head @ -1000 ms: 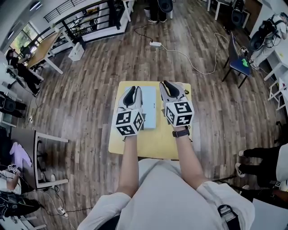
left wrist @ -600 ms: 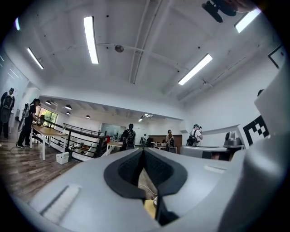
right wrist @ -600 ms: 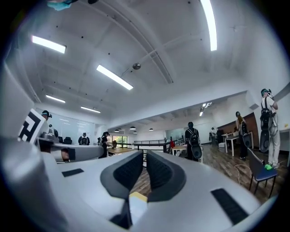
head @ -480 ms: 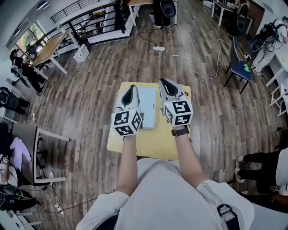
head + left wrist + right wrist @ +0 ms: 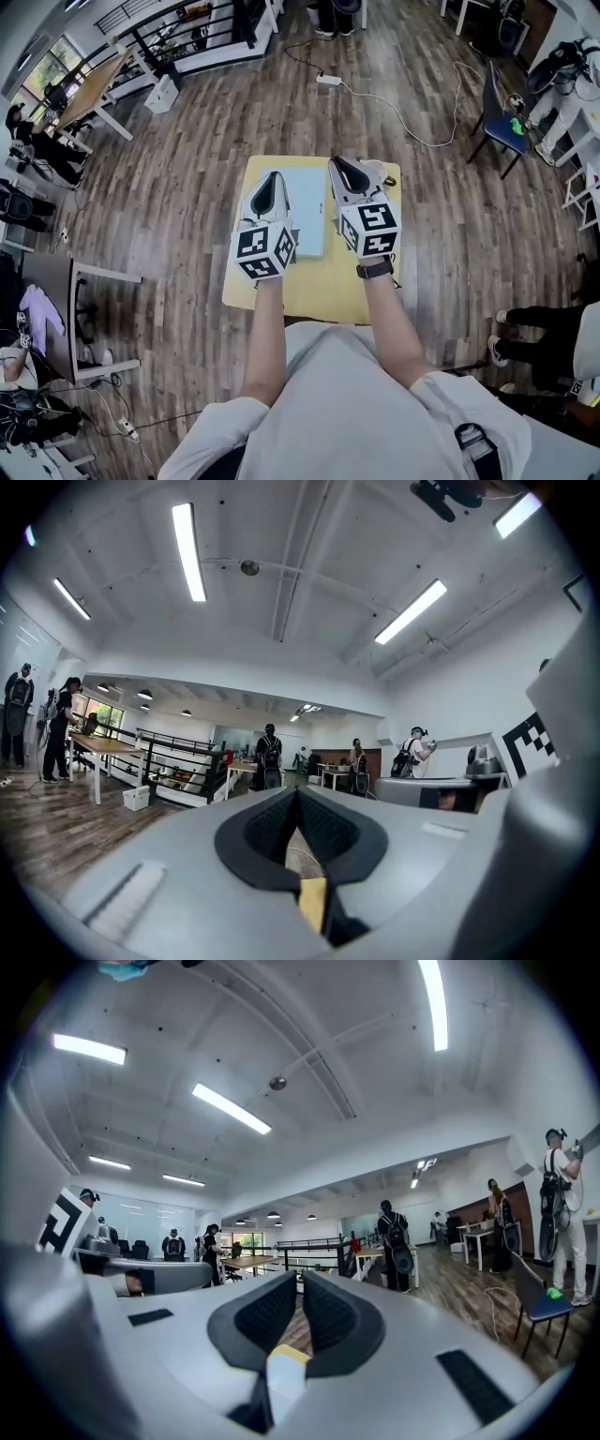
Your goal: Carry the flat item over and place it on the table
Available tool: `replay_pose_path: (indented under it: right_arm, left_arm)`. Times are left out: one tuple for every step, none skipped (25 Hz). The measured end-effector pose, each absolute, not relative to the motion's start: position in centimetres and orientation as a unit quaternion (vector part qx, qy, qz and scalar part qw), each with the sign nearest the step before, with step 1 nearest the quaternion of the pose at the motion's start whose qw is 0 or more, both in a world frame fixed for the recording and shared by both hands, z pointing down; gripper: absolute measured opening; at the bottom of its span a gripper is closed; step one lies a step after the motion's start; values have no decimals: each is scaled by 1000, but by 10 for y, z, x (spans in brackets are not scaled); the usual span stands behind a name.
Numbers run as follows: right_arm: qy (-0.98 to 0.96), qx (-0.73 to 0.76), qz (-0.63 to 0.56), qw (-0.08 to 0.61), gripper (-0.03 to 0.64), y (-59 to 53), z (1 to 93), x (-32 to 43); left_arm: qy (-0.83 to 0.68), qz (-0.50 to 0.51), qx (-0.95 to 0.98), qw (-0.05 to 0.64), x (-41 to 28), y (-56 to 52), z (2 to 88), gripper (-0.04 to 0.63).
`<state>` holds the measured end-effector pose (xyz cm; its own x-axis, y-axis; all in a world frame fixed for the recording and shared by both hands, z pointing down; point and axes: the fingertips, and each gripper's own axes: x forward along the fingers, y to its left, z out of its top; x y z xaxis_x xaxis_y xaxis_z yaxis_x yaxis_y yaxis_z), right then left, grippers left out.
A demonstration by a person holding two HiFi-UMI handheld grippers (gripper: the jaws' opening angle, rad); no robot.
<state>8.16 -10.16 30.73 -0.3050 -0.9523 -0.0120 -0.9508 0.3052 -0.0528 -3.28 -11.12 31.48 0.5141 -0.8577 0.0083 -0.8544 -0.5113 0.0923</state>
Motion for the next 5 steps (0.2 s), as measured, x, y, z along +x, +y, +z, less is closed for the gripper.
replay_pose_path:
  right_arm:
    - [807,-590,-22,19,31,-106,313,81]
    - [806,-592,-27,18,31,-111,318,80]
    - [804,-593,-31,17,31,-116,324,80]
    - [803,-595,-36,16,31,-122,329,80]
    - [802,-596,-40,14,31,-128,335,79]
  left_arm:
    - [-493,-17,869,46,-34,-115,320,10]
    - [-493,-14,869,49,-36,-121,325,10]
    - [-493,-11,869,52,-37,-126,330,11]
    - [-493,-8,868,55,-39,-132,335,11]
    - [-493,-4,868,58,-40,-139,341,11]
